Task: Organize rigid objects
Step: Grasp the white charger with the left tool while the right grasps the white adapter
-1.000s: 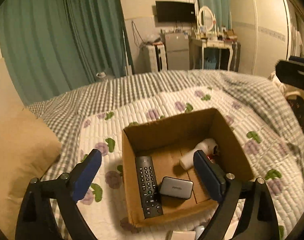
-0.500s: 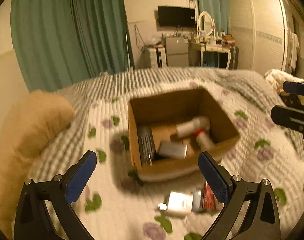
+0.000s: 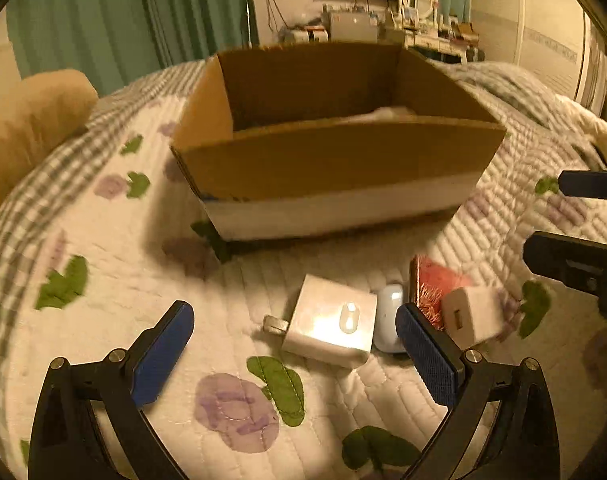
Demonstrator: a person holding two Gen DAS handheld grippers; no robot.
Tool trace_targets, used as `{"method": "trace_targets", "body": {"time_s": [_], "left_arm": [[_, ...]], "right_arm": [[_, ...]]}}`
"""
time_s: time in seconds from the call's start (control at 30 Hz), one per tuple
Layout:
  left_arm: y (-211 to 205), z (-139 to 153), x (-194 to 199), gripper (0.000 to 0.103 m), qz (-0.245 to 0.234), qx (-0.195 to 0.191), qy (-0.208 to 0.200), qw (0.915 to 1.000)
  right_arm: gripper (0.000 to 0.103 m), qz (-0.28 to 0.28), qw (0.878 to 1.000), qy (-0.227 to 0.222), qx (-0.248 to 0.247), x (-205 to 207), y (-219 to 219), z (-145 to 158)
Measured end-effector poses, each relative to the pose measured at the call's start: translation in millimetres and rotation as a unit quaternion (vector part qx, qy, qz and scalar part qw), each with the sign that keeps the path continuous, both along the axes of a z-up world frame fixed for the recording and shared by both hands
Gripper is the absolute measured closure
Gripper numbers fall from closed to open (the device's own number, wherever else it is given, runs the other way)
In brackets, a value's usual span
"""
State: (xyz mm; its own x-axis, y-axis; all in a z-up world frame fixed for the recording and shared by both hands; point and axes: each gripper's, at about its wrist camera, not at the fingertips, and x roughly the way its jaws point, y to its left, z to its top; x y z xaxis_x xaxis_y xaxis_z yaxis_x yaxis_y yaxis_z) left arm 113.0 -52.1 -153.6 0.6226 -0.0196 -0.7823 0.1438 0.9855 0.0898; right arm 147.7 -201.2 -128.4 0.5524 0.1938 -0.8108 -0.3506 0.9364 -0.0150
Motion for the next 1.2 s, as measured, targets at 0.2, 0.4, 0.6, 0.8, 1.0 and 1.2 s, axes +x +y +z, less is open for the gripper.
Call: {"method": "trace_targets", "body": {"time_s": [0.2,0.4,0.6,0.8,1.0,1.2], "left_arm": [[-0.8,-19.8,7.0,0.021,-0.011,-0.006,0.037,0.9992],[-7.2,-26.0,7.9,0.032,-0.029,0.001,0.053,0.9982],[-6.4,-19.0,-1.5,0.035,-0.028,-0.004,0.033,0.9991],[3.0,-4.3,-19.2,0.035,-0.006,-0.026,0.007,0.9996],[6.3,-2.1,-25.8,0.035,0.003,-0.026,0.015,0.9996],[8.3,3.8,-16.9,0.035,0.004,-0.026,0.024,0.9994]], "right_arm": [[0.003,-0.003,1.000,0.017,0.005,3.0,-2.9,-10.5],[0.003,-0.002,0.999,0.033,0.008,6.2,-0.4,-17.8],[0.003,0.004,0.998,0.070,0.000,11.6,3.0,-31.6],[0.005,0.033,0.992,0.122,-0.017,20.7,16.7,-52.5],[0.012,0.045,0.986,0.159,-0.030,30.5,25.8,-68.3],[0.023,0.051,0.982,0.181,-0.029,39.3,33.9,-77.8]]}}
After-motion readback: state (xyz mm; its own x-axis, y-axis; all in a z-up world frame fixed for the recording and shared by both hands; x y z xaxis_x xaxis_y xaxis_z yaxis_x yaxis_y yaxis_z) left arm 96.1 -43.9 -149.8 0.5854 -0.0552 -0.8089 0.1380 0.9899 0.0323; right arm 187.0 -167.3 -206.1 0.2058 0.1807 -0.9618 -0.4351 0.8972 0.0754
